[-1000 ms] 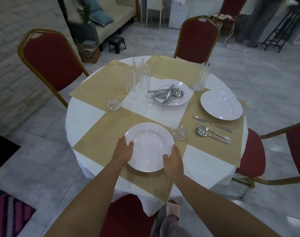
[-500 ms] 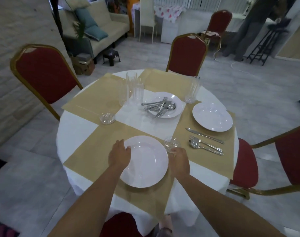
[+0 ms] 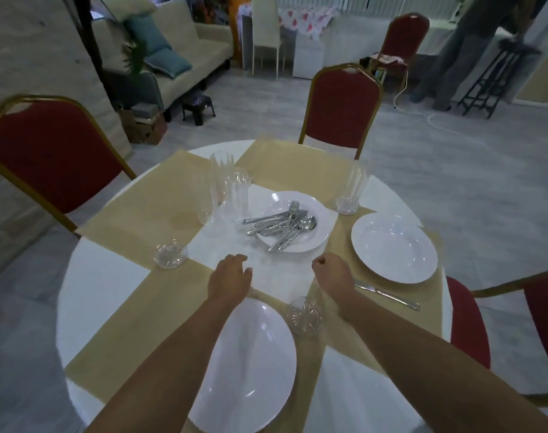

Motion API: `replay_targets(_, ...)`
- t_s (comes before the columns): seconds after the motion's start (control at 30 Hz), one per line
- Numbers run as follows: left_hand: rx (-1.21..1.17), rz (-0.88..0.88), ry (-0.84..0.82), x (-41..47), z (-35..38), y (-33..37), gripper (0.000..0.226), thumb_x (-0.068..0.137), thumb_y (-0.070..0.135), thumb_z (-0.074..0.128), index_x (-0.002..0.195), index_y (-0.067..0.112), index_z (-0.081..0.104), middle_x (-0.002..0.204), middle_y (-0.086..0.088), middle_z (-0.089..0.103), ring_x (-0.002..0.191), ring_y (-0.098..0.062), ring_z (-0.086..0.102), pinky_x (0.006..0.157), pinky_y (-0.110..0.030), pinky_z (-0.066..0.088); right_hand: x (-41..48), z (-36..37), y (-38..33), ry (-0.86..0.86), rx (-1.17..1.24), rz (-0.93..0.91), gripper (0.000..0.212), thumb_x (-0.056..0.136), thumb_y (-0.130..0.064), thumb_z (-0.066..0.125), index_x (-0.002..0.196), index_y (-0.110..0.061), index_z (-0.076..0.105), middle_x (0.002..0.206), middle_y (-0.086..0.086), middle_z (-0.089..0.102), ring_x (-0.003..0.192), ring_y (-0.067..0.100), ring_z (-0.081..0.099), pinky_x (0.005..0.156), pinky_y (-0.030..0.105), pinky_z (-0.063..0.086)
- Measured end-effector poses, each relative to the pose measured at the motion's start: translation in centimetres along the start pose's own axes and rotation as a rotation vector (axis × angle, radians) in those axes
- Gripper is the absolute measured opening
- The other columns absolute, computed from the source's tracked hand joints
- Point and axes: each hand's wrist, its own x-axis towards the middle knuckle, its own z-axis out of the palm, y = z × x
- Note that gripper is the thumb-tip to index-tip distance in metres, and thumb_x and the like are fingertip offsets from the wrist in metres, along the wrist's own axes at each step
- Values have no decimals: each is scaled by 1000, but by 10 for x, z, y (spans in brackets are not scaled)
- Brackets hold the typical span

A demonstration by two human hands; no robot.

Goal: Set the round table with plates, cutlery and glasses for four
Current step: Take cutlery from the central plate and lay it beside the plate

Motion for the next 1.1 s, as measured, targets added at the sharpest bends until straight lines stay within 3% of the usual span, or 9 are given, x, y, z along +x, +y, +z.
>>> replay_targets(0.17, 19, 58, 4, 69, 8, 37, 36, 92, 24, 51, 127, 19, 56, 128, -5, 56, 121, -27, 49, 98, -37, 42, 64, 2, -22, -65, -17, -6, 29, 83, -10, 47, 56, -17, 43, 60, -1, 49, 67, 21, 47, 58, 30, 35)
replay_targets(0.27, 30, 69, 18, 108, 15, 51, 31, 89, 24, 52, 119, 21, 61, 122, -4, 60, 118, -27, 51, 93, -36, 45, 95, 13, -35, -111, -32, -32, 20, 83, -13, 49, 67, -12, 60, 76, 7, 66, 78, 26, 62, 69, 31, 46)
replay_targets(0.37, 69, 75, 18, 135, 22, 59, 32, 90, 25, 53, 120, 21, 62, 119, -6, 60, 115, -28, 51, 94, -36, 43, 118, 26, -44, -148, -44, -14, 18, 86, -21, 53, 84, -12, 70, 90, 10, 71, 89, 28, 65, 72, 28, 47)
replay_targets(0.57, 169, 89, 41, 159, 40, 74, 31, 91, 24, 51, 121, 22, 60, 121, -3, 57, 115, -25, 49, 92, -36, 38, 137, 43, -49, -157, -32, 74, 25, 86, -30, 56, 92, -13, 73, 90, 7, 70, 89, 27, 66, 68, 26, 40)
replay_targets(0.87, 272, 98, 21, 169, 37, 58, 29, 93, 24, 49, 120, 23, 62, 118, -4, 60, 113, -26, 49, 90, -35, 38, 156, 48, -57, -223, 179, 221, 24, 79, -24, 70, 94, -6, 66, 85, 7, 67, 80, 26, 65, 69, 29, 49)
replay_targets(0.97, 266, 131, 56, 167, 39, 61, 29, 93, 24, 50, 119, 22, 62, 117, -4, 59, 112, -25, 50, 89, -35, 38, 161, 52, -56, -253, 279, 268, 20, 75, -20, 73, 89, -7, 66, 84, 9, 69, 82, 27, 66, 73, 32, 52)
replay_targets(1.03, 252, 160, 57, 165, 41, 67, 28, 93, 24, 50, 118, 22, 62, 117, -2, 58, 113, -24, 49, 89, -34, 38, 164, 53, -54, -277, 349, 282, 11, 72, -16, 72, 75, -9, 64, 77, 13, 69, 80, 32, 69, 78, 38, 57)
replay_targets(1.1, 223, 176, 34, 165, 44, 75, 26, 94, 24, 49, 116, 22, 63, 116, -2, 59, 111, -24, 50, 89, -35, 38, 161, 44, -53, -288, 360, 268, 17, 79, -10, 69, 67, -11, 57, 65, 9, 62, 66, 28, 64, 65, 26, 54)
